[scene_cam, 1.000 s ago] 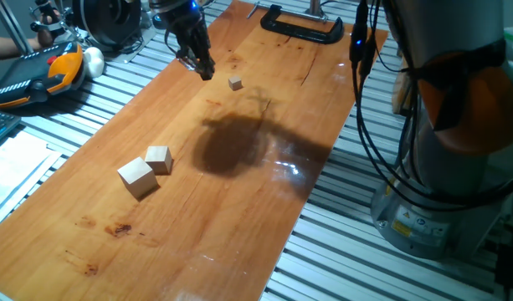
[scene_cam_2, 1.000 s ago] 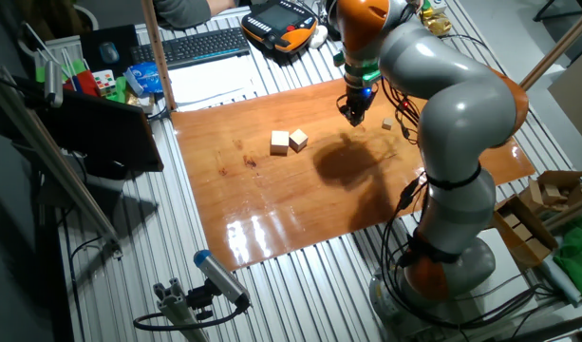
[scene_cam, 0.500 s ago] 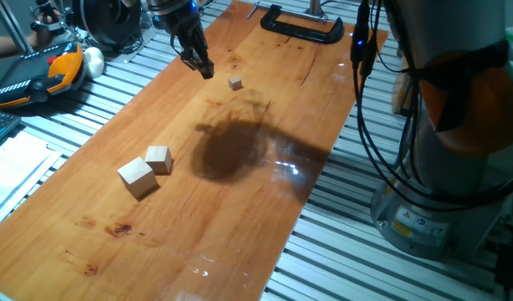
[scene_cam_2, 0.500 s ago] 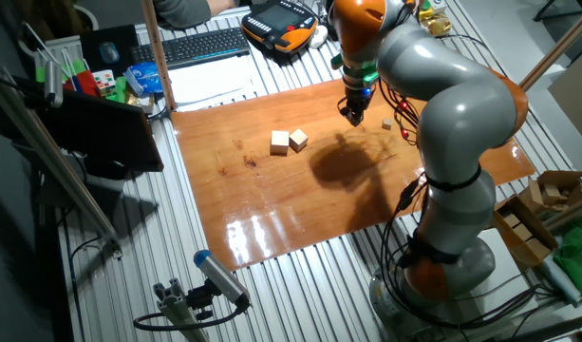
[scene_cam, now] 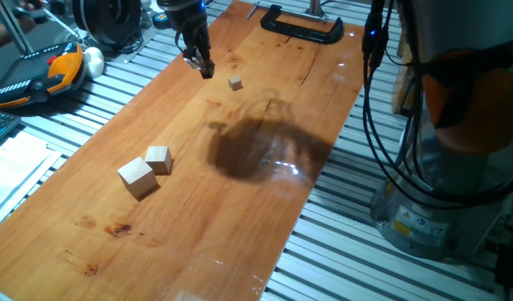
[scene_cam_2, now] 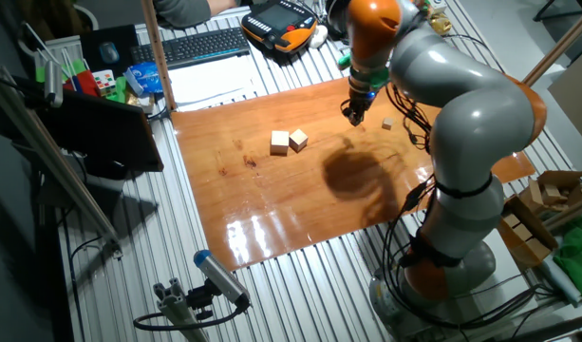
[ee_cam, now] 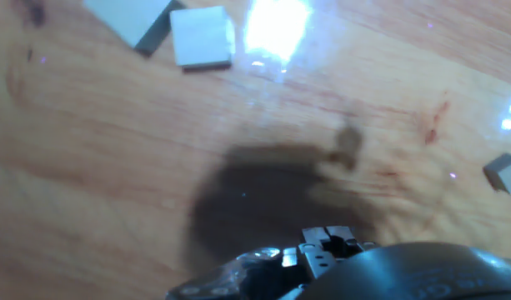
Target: Pick up the small block on the left and move it to the right
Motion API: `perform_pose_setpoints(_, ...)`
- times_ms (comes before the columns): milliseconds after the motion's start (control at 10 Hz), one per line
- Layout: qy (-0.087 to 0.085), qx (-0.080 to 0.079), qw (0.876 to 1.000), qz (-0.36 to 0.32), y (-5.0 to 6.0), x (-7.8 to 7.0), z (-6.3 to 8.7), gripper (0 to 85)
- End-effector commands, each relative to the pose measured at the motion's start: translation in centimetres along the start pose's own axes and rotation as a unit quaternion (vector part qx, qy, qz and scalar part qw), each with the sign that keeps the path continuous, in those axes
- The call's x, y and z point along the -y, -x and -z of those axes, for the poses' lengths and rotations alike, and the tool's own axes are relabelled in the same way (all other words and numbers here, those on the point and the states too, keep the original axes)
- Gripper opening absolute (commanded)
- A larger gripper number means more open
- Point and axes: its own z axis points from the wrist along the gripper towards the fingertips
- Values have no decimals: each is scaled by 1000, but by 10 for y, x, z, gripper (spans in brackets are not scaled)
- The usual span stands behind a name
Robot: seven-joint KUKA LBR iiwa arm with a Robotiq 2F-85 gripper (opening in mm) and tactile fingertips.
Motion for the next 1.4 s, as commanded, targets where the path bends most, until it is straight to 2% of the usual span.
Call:
perform_pose_setpoints(0,0,-4,999,-43,0,0,0,7)
perform_pose_setpoints(100,11,6,999,-51,0,0,0,7)
perform_pose_setpoints(200,9,13,998,-53,0,0,0,7)
perform_pose_setpoints(300,11,12,999,-52,0,0,0,7)
perform_pose_setpoints(400,12,1,998,-65,0,0,0,7)
perform_pose_setpoints(600,19,6,997,-69,0,0,0,7)
perform_pose_setpoints(700,1,8,999,-52,0,0,0,7)
perform_pose_setpoints(800,-7,8,999,-41,2,10,1,17)
perform_pose_setpoints(900,-13,10,999,-40,5,23,1,107)
perform_pose_setpoints(1100,-23,27,999,-36,13,56,-4,280)
perform_pose_setpoints(1200,-32,20,999,-25,19,77,-11,340)
perform_pose_setpoints(1300,-30,12,999,-18,25,93,-18,417)
